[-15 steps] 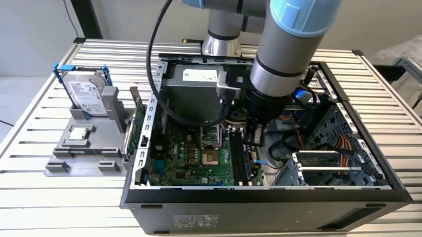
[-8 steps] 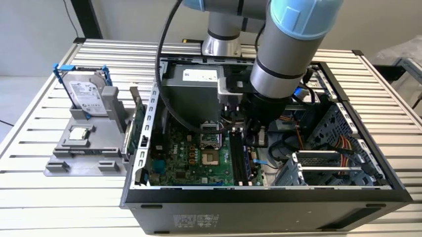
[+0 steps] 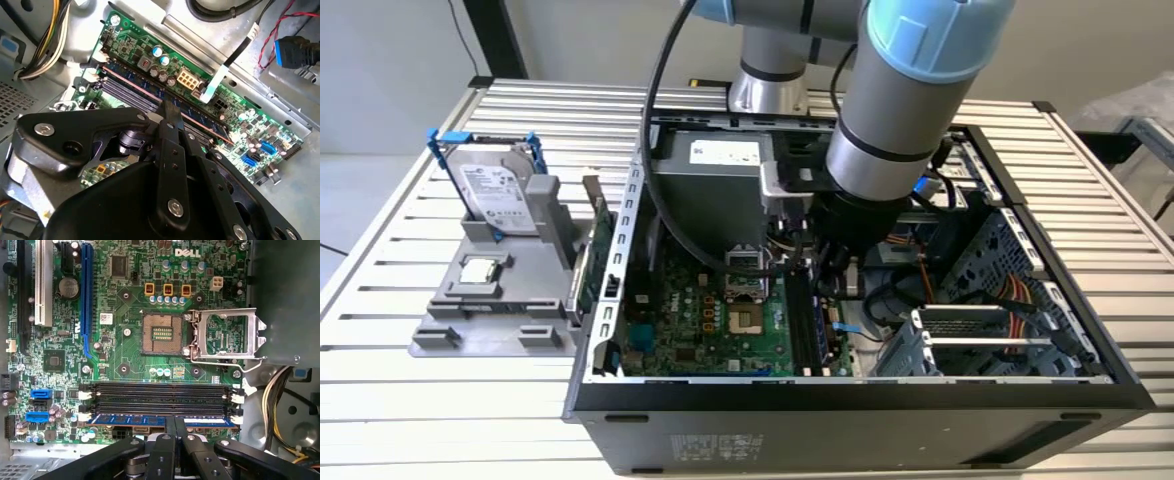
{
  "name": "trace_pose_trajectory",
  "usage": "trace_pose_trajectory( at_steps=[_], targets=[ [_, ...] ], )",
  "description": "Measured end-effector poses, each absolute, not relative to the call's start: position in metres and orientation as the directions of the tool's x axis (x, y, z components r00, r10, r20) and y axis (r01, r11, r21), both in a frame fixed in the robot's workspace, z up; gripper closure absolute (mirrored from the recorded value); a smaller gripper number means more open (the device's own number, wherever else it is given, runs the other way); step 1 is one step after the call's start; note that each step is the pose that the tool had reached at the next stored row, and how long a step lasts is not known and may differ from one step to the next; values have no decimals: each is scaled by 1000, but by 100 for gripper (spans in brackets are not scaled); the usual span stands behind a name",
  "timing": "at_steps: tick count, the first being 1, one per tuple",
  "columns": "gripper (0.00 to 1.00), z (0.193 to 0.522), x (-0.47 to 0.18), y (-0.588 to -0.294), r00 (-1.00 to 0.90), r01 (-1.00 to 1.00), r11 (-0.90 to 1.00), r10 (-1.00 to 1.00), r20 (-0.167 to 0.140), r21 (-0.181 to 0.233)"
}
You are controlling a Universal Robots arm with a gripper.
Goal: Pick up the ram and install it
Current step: 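Press down the ram until it locks into place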
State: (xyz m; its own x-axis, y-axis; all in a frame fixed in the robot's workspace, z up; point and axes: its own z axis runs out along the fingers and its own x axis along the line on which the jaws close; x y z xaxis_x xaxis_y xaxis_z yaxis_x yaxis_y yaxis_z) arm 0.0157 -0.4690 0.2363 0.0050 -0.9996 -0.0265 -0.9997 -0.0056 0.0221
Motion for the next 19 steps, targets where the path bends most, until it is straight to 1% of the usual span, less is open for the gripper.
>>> trace_pose_trajectory(
  at_steps=[6,12,19],
  targets=[
    [100,234,16,-471,5,-1000,-6,-1000,-27,22],
    [100,231,16,-486,3,-1000,-4,-1000,-27,23],
    [100,224,16,-486,-3,-1000,2,-1000,-26,23]
  ],
)
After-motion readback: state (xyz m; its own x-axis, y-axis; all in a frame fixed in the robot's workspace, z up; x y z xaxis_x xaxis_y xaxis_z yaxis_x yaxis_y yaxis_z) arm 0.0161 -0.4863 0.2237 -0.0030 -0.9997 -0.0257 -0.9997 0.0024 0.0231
